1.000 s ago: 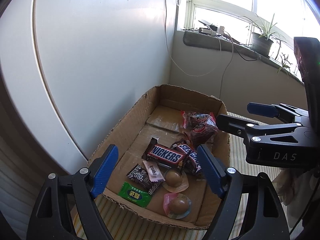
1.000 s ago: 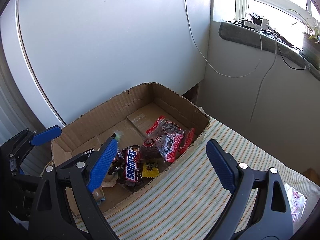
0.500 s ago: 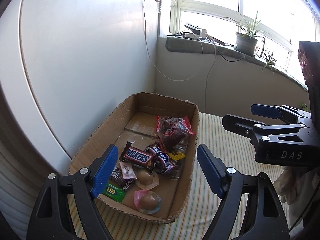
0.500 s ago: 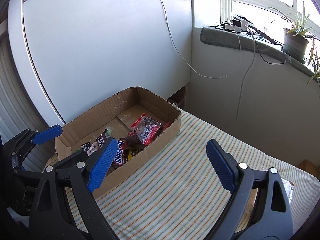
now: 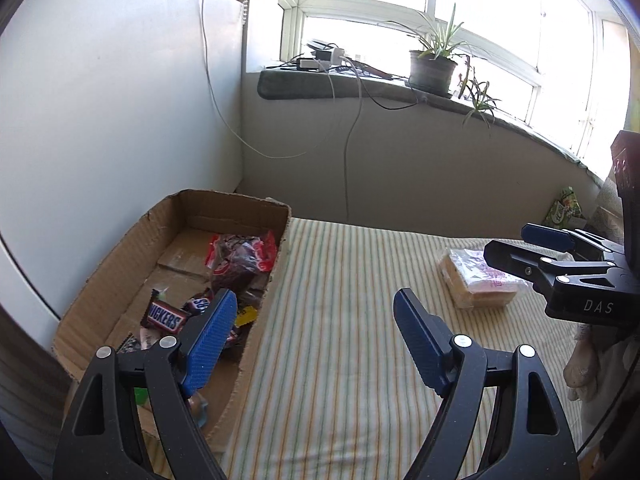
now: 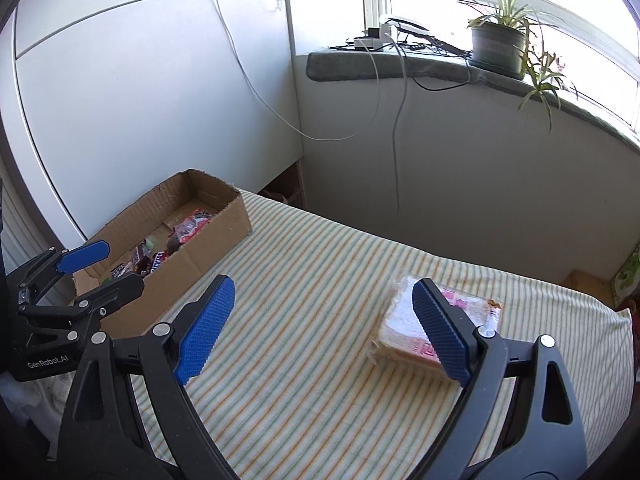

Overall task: Organize snacks
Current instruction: 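Move both open tools toward the bagged bread loaf on the bed, then grasp the bagged bread loaf with the right tool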

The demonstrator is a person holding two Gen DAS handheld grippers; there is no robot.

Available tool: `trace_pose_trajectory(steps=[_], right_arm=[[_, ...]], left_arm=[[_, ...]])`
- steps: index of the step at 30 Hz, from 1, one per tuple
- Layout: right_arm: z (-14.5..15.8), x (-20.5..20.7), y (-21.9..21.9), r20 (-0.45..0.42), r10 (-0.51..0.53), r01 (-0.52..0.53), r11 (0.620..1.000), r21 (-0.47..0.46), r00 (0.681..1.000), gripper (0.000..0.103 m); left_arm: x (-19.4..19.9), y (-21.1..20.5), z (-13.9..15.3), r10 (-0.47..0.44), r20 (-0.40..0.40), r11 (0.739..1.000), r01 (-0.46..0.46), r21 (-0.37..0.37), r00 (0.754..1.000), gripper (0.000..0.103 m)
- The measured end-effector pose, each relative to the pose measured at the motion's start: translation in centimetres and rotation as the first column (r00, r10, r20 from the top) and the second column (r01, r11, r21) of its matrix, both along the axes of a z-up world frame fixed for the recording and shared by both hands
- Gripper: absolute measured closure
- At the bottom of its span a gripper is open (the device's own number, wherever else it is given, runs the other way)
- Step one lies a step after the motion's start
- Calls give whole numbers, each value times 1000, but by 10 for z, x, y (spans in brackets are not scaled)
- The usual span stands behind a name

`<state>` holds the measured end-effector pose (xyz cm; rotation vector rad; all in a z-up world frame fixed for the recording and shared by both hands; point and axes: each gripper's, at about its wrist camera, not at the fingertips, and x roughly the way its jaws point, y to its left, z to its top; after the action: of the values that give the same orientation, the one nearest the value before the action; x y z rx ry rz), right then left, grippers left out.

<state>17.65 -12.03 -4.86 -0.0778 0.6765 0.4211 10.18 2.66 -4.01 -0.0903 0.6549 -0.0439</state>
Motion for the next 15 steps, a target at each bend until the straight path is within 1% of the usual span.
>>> trace_pose_trajectory(steps=[5, 7, 9, 11, 12, 13, 15], right_arm=[[-9, 3, -52, -31, -101, 102, 995, 22, 994, 10], [-13, 5, -73, -54, -136, 138, 990, 37, 989, 16], [-18, 7, -92, -80, -166, 170, 984, 56, 983, 17], [-24, 11, -108, -122, -173, 184, 979, 85, 977, 19], [-28, 14, -115, -143, -172, 187, 977, 100, 975, 25], [-32, 17, -121, -165, -170, 190, 976, 111, 971, 34], [-41, 25, -131, -208, -165, 195, 972, 131, 964, 38]], left_arm=[[12, -29, -8, -84, -25, 995, 83, -56, 996, 23], [18, -40, -12, -118, -40, 990, 115, -83, 992, 27], [25, -52, -16, -160, -58, 981, 152, -120, 985, 33], [34, -61, -22, -198, -80, 969, 183, -167, 977, 38], [39, -65, -24, -213, -90, 963, 194, -188, 973, 41], [43, -70, -27, -228, -98, 958, 205, -202, 969, 41], [51, -81, -31, -255, -112, 949, 227, -218, 960, 41]])
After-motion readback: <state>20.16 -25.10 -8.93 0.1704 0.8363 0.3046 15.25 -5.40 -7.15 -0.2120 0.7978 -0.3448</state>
